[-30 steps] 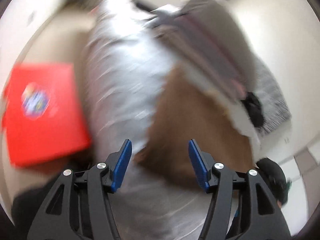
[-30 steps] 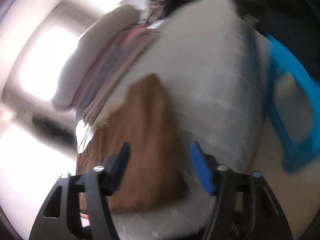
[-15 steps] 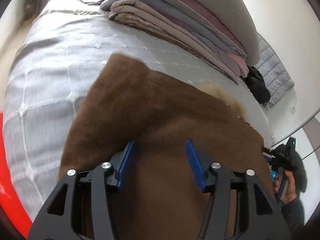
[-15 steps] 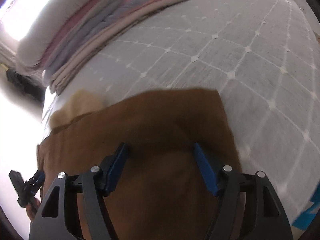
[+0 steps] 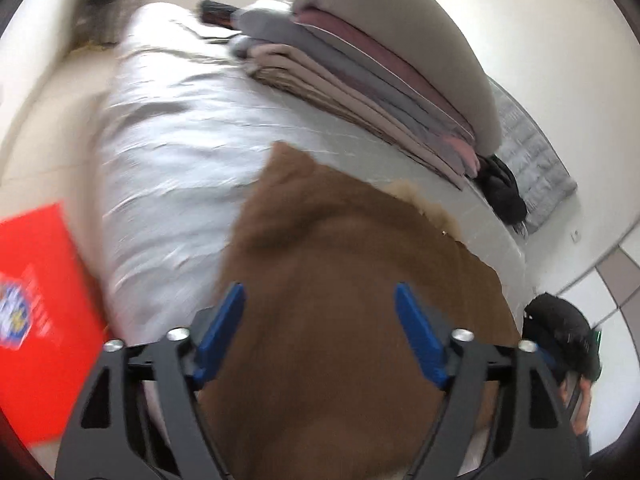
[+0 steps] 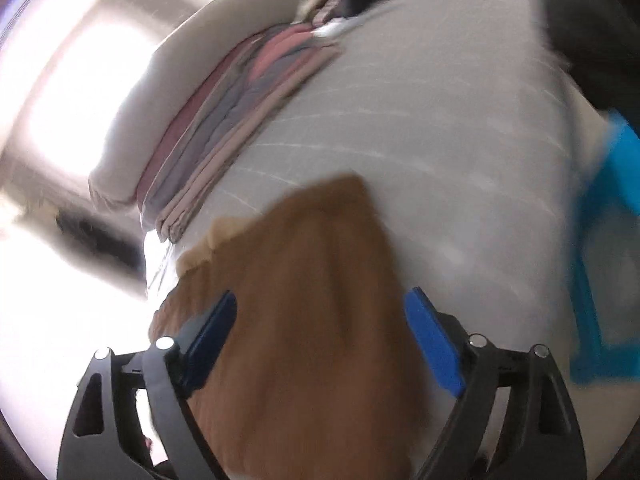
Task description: Fold large clothes
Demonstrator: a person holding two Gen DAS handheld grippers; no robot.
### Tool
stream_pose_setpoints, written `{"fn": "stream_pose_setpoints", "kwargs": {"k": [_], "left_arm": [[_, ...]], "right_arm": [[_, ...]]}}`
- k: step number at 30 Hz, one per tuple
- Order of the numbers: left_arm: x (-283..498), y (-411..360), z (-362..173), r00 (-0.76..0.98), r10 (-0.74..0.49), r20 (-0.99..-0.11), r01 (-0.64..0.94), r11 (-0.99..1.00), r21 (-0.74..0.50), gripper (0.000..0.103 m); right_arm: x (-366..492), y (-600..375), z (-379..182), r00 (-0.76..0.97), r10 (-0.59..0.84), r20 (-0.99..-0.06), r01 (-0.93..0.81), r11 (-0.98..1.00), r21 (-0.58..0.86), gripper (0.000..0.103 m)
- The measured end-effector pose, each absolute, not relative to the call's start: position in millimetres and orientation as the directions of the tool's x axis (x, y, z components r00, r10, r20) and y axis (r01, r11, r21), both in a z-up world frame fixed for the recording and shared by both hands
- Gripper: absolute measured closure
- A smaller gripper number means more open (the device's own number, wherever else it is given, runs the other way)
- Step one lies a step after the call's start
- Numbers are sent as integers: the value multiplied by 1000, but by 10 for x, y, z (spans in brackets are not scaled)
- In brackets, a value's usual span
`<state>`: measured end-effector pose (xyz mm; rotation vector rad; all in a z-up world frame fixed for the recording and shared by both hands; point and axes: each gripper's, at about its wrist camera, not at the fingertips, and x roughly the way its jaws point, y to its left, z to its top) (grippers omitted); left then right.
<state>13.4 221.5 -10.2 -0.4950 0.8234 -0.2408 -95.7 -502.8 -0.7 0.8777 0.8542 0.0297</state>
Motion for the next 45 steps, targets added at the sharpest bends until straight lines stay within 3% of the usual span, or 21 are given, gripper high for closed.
{"fn": "stream_pose_setpoints", "kwargs": {"k": [5, 10, 16, 23, 25, 26, 28, 31, 40, 43, 45], "left_arm": [[-437, 2597, -291, 622, -371, -690, -131, 819, -559, 22], [-651, 2655, -651, 568, -416, -711, -251, 734, -630, 22], [-542, 2569, -1037, 550, -488, -677, -337, 612, -715, 22], [-319, 2330, -990, 601, -470, -647, -300, 618, -727, 21], [-240, 2338, -1056, 594, -475, -649, -315, 605, -731, 21], [-221, 2337, -1083, 593, -479, -647, -323, 595, -736, 22], [-222, 2319, -1032, 598, -459, -656, -297, 634, -714, 50], [-247, 2332, -911, 596, -504, -625, -207, 655, -727, 75], [-736, 2399, -238, 623, -561, -546, -56, 664, -746, 81], [-1026, 2530, -198, 616, -565, -549, -61, 661, -748, 81], [-1127, 2531, -340, 579, -553, -599, -88, 688, -721, 79]], "right_arm": [[-1667, -5077, -481, 648, 452, -613, 377, 508, 774, 19], [-1737, -4820, -849, 635, 620, -461, 361, 290, 886, 19], [-1610, -4752, -1009, 643, 634, -430, 397, 204, 895, 19], [-1330, -4818, -1012, 685, 591, -426, 396, 188, 899, 18], [-1258, -4826, -992, 698, 571, -433, 383, 213, 899, 34], [-1226, -4810, -1005, 696, 567, -440, 384, 224, 896, 58], [-1203, -4732, -991, 706, 560, -435, 364, 241, 900, 64], [-1237, -4710, -834, 728, 557, -400, 293, 276, 916, 73], [-1805, -4553, -275, 731, 596, -333, 143, 343, 928, 78], [-2139, -4520, -322, 708, 593, -383, 170, 383, 908, 78], [-2208, -4489, -437, 669, 582, -463, 220, 440, 871, 76]]}}
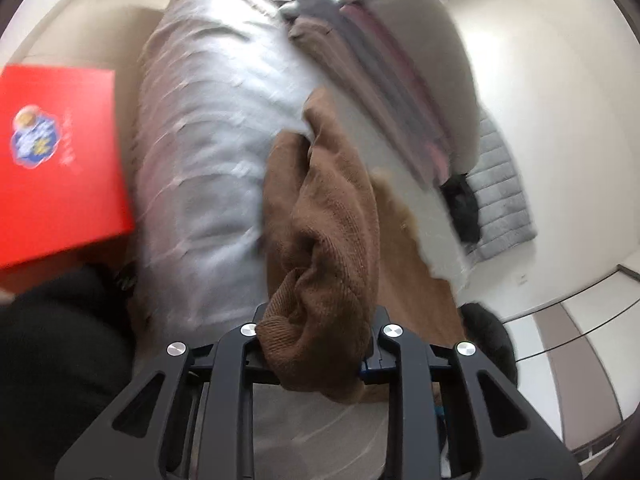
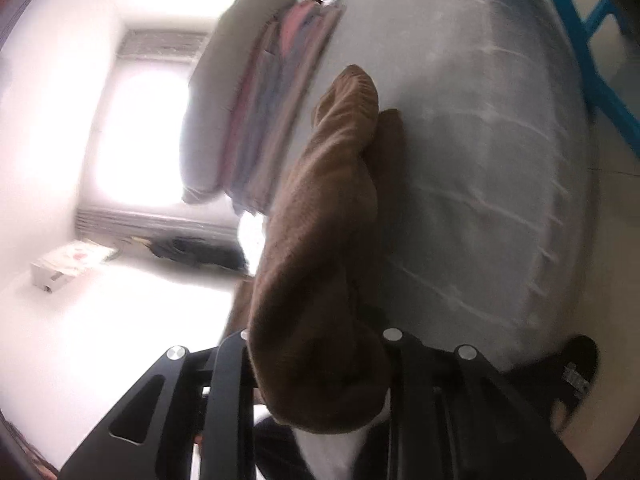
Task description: Fold large clothes
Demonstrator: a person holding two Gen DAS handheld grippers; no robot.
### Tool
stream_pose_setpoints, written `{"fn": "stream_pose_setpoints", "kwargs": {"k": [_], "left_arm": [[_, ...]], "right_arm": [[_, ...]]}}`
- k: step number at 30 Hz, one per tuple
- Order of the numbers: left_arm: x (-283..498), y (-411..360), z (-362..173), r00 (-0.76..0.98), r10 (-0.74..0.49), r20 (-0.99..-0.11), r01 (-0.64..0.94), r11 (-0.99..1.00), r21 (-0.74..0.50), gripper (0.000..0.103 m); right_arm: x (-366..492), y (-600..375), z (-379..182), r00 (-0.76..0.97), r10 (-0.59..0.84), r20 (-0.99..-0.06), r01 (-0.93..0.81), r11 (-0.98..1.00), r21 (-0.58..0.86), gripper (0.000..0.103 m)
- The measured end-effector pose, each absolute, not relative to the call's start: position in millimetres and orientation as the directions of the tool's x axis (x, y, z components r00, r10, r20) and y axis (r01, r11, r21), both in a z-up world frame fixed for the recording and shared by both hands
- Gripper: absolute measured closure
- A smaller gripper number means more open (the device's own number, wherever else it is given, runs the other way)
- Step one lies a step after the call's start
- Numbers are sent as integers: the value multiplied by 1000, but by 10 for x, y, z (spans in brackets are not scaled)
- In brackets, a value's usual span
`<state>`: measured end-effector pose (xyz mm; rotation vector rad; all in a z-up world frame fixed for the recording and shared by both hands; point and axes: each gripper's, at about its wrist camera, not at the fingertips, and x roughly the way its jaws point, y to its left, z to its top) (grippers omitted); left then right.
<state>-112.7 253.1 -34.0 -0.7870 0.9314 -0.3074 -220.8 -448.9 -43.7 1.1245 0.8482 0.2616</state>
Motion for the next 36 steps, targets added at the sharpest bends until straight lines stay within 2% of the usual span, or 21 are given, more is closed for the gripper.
{"fn": "stream_pose_setpoints", "kwargs": {"k": [1, 2, 3, 5, 6, 8, 10, 11, 12, 14, 16, 17, 19, 22, 23, 26, 29, 31, 33, 35, 36], "left_arm": [[-1125, 2526, -465, 561, -541, -627, -110, 701, -704, 75], [-1102, 2548, -562, 555, -536, -636, -137, 695, -706, 74], [-1049, 2586, -704, 547, -541, -639, -176, 672, -720, 69], [-953, 2636, -880, 545, -536, -644, -226, 646, -729, 61], [-956, 2652, -917, 551, -537, -639, -239, 632, -737, 58], [-959, 2670, -920, 568, -523, -635, -242, 632, -736, 51], [-919, 2694, -931, 588, -491, -643, -252, 643, -723, 43], [-882, 2708, -971, 587, -493, -643, -265, 633, -727, 42], [-853, 2709, -1009, 582, -498, -643, -274, 624, -732, 40], [-799, 2664, -1053, 582, -503, -638, -284, 610, -740, 40], [-776, 2612, -1023, 593, -503, -629, -278, 605, -746, 40], [-778, 2593, -1001, 605, -500, -620, -270, 604, -750, 41], [-794, 2592, -960, 621, -504, -600, -254, 594, -763, 59], [-790, 2614, -860, 631, -529, -567, -212, 585, -783, 74], [-784, 2606, -813, 634, -534, -559, -194, 590, -784, 75], [-759, 2592, -713, 643, -548, -534, -160, 586, -794, 79], [-744, 2601, -659, 652, -558, -514, -143, 575, -805, 81], [-747, 2597, -625, 652, -564, -507, -127, 578, -806, 81], [-751, 2591, -601, 657, -570, -494, -117, 570, -813, 82], [-756, 2552, -495, 672, -580, -460, -86, 556, -827, 82], [-751, 2516, -430, 678, -584, -446, -68, 554, -830, 83]], "right_arm": [[-2188, -4496, -527, 655, 576, -490, 248, 449, 859, 74], [-2123, -4510, -619, 631, 574, -522, 274, 464, 842, 67], [-2022, -4532, -713, 595, 563, -574, 305, 502, 809, 55], [-1935, -4609, -849, 556, 548, -625, 368, 512, 776, 42], [-1945, -4642, -849, 560, 551, -619, 380, 493, 783, 42], [-2057, -4779, -677, 605, 465, -646, 401, 523, 752, 42], [-2198, -4870, -394, 659, 294, -692, 435, 602, 670, 42], [-2246, -4826, -175, 695, 189, -693, 434, 658, 616, 42], [-2237, -4756, -26, 724, 158, -672, 402, 694, 597, 42], [-1980, -4363, 302, 749, 217, -626, 250, 782, 571, 42], [-1668, -3790, 434, 701, 269, -660, 105, 877, 469, 42], [-1504, -3514, 454, 672, 260, -693, 50, 918, 393, 42], [-1144, -2887, 384, 608, 191, -771, -53, 978, 201, 42], [-915, -2488, 12, 509, 106, -854, -81, 994, 75, 42], [-775, -2410, -230, 431, 93, -898, -88, 994, 61, 41], [-647, -2371, -493, 439, 30, -898, -100, 995, -16, 38], [-732, -2462, -319, 446, 63, -893, -68, 997, 37, 38], [-915, -2452, -76, 520, 94, -849, -87, 995, 57, 38], [-1088, -2387, -48, 526, 91, -846, -99, 994, 45, 31], [-1113, -2271, -404, 462, 57, -885, -128, 992, -3, 25], [-1034, -2264, -413, 505, 48, -862, -130, 991, -22, 23]]}}
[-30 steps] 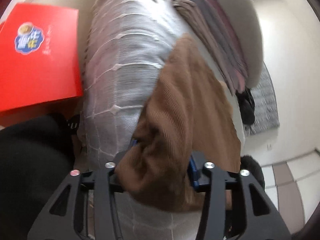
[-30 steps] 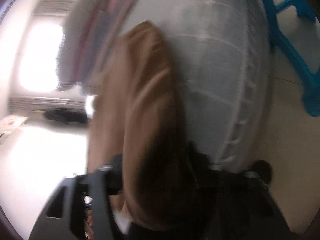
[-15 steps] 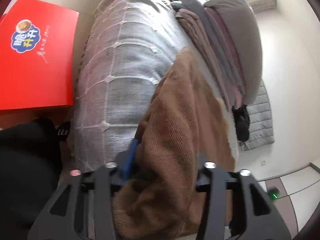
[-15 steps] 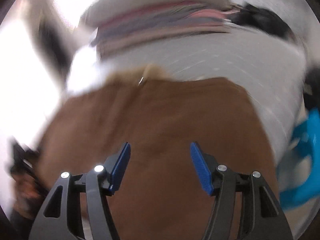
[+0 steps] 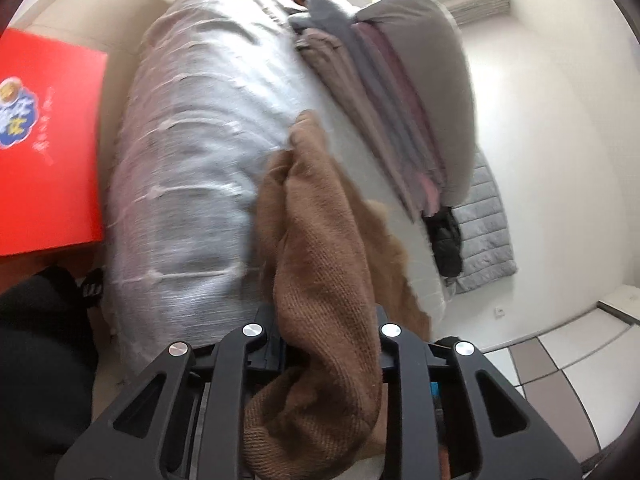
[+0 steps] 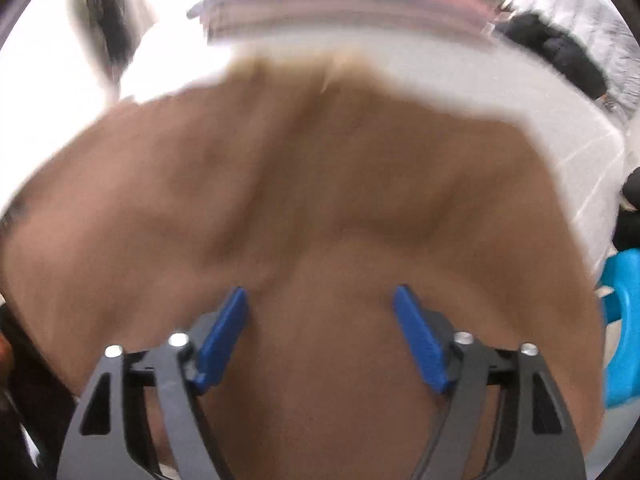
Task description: Fold large clothes
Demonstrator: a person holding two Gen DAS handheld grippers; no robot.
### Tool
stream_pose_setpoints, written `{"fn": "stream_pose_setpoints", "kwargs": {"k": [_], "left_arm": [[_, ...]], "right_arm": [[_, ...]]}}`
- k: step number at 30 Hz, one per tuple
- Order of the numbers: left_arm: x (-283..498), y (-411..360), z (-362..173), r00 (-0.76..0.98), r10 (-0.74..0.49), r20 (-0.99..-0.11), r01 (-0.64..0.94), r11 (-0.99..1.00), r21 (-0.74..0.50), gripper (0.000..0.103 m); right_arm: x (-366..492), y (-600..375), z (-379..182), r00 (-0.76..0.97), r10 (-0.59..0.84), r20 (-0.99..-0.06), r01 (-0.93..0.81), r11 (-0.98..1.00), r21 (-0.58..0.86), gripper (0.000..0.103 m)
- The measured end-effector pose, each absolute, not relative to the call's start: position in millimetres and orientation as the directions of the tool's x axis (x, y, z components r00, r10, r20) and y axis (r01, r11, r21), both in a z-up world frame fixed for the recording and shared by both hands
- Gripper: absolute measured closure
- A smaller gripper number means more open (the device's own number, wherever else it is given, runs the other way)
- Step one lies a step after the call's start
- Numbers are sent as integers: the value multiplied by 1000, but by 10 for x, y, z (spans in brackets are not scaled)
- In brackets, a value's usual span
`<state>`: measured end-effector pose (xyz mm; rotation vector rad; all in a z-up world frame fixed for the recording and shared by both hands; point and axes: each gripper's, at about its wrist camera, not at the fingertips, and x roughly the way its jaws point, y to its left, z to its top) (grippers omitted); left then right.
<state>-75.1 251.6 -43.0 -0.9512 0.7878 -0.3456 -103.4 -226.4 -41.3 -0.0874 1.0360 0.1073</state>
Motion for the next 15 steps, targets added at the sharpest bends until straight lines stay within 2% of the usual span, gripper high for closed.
{"fn": "stream_pose_setpoints", "kwargs": {"k": [4, 6, 9, 11, 12, 14, 15], "left_arm": [[-698, 2240, 38, 692, -598, -404, 35, 587, -809, 83], [-671, 2057, 259, 692, -606, -393, 88, 611, -787, 83], [-638, 1743, 531, 684, -623, -379, 159, 635, -756, 83], [-628, 1493, 685, 675, -635, -376, 202, 649, -734, 83], [-628, 1344, 770, 668, -641, -377, 225, 658, -719, 83], [-632, 1033, 935, 652, -656, -380, 277, 673, -686, 83], [-645, 915, 983, 646, -661, -382, 299, 679, -671, 83]], "right_arm": [[-1053, -2409, -289, 478, 96, -873, -92, 994, 59, 23], [-1166, -2329, -173, 509, 167, -844, -92, 986, 139, 23], [-1173, -2173, -344, 466, 124, -876, -157, 986, 56, 18], [-1151, -2143, -413, 455, 127, -881, -153, 986, 64, 17], [-1124, -2226, -363, 450, 179, -875, -138, 982, 130, 17], [-1138, -2505, -252, 470, 357, -807, -79, 928, 364, 17], [-1172, -2741, -213, 490, 488, -722, -44, 842, 538, 17]]}}
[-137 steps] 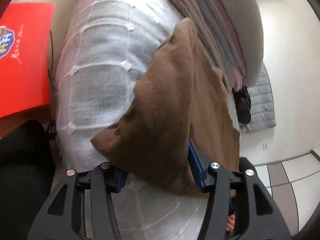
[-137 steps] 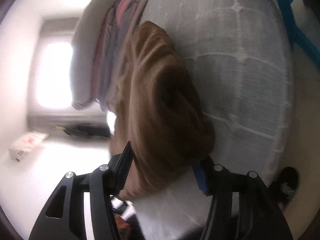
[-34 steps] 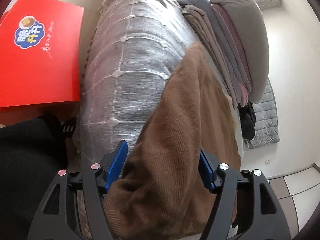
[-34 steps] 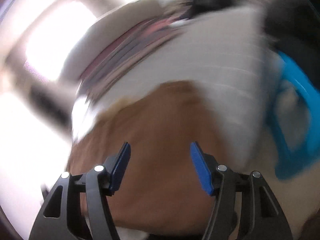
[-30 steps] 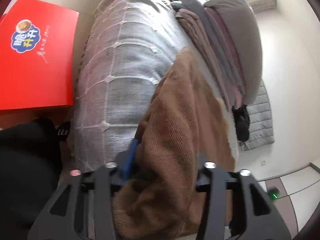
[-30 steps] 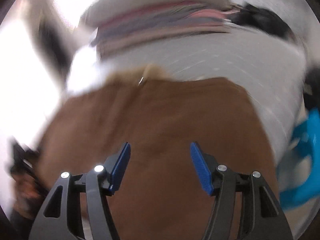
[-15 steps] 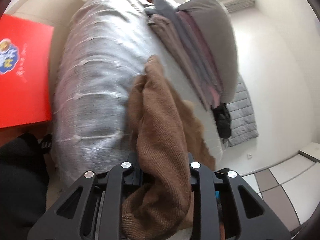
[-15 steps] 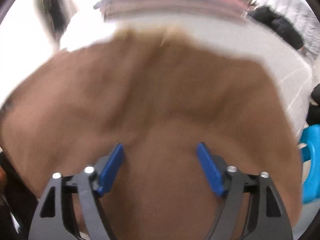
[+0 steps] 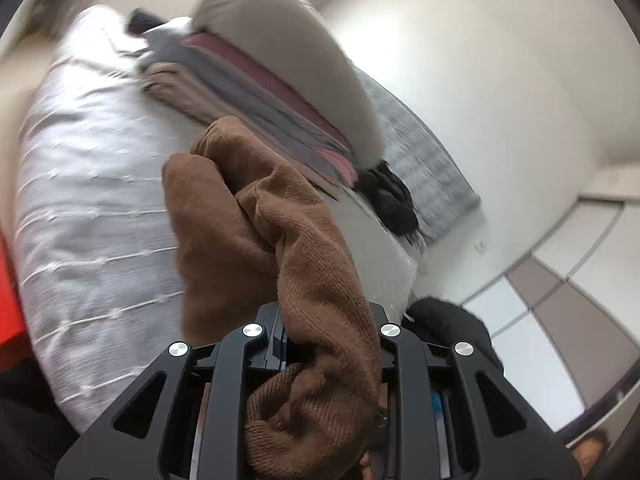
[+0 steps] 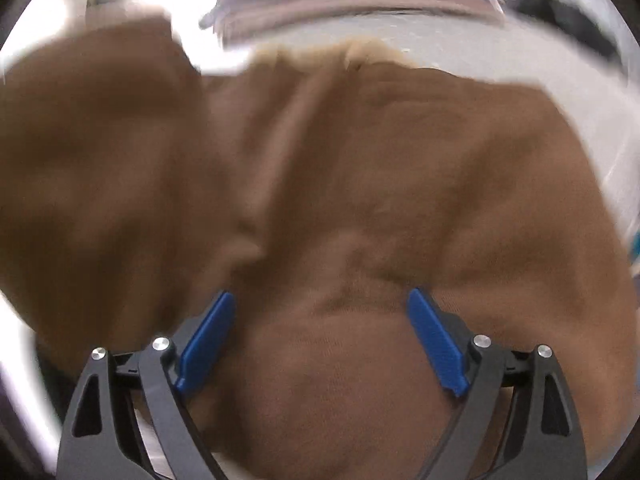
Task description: Fold large clothes
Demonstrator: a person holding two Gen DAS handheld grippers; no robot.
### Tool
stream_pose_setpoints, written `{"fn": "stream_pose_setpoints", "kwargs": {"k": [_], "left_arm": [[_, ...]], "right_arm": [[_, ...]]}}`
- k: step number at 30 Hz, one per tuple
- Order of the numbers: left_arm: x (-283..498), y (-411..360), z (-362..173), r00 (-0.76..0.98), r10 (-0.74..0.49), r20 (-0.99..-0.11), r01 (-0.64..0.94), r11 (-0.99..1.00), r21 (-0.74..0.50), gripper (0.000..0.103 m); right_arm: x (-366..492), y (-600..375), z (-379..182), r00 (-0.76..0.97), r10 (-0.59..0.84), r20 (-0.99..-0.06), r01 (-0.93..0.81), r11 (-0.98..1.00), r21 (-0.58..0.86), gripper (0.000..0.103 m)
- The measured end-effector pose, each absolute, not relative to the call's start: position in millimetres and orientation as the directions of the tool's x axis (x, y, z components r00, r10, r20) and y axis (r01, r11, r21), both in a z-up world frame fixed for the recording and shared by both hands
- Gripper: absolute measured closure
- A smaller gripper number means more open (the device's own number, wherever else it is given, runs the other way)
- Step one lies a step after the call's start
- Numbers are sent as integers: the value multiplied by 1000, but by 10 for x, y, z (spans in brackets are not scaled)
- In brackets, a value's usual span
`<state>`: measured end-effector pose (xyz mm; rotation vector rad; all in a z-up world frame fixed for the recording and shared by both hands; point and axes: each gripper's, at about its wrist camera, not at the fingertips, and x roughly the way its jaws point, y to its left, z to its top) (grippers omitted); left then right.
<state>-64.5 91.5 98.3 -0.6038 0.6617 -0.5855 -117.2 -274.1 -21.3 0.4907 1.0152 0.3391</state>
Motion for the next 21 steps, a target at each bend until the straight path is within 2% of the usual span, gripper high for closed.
{"fn": "stream_pose_setpoints", "kwargs": {"k": [2, 4, 10, 12, 14, 17, 19, 20, 21], "left_arm": [[-666, 594, 1096, 624, -679, -386, 350, 685, -639, 83], [-691, 271, 1160, 598, -698, -394, 395, 685, -613, 83], [-802, -993, 1033, 458, -775, -436, 535, 632, -561, 83], [-837, -1470, 800, 391, -782, -485, 566, 620, -544, 83], [-850, -1934, 450, 317, -754, -575, 586, 632, -507, 83], [-901, -2408, -124, 174, -681, -711, 584, 653, -483, 66], [-1020, -2516, -226, 164, -651, -741, 624, 650, -433, 48], [-1103, -2548, -208, 167, -647, -744, 644, 643, -414, 43], [-1152, -2574, -175, 170, -645, -745, 660, 636, -400, 33]], "right_arm": [[-1203, -3098, -205, 530, 632, -566, -12, 673, 740, 17], [-1215, -3509, -211, 581, 680, -447, 20, 537, 844, 17], [-1485, -4375, -392, 676, 695, -243, 52, 285, 957, 14], [-1578, -4563, -548, 692, 700, -177, 62, 187, 980, 12], [-1605, -4674, -789, 696, 712, -99, 71, 68, 995, 12], [-1548, -4724, -1072, 681, 731, -44, 88, -22, 996, 12], [-1516, -4704, -1144, 667, 744, -33, 90, -37, 995, 12], [-1485, -4696, -1170, 660, 751, -25, 87, -42, 995, 12], [-1436, -4693, -1199, 652, 758, -15, 85, -53, 995, 12]]}}
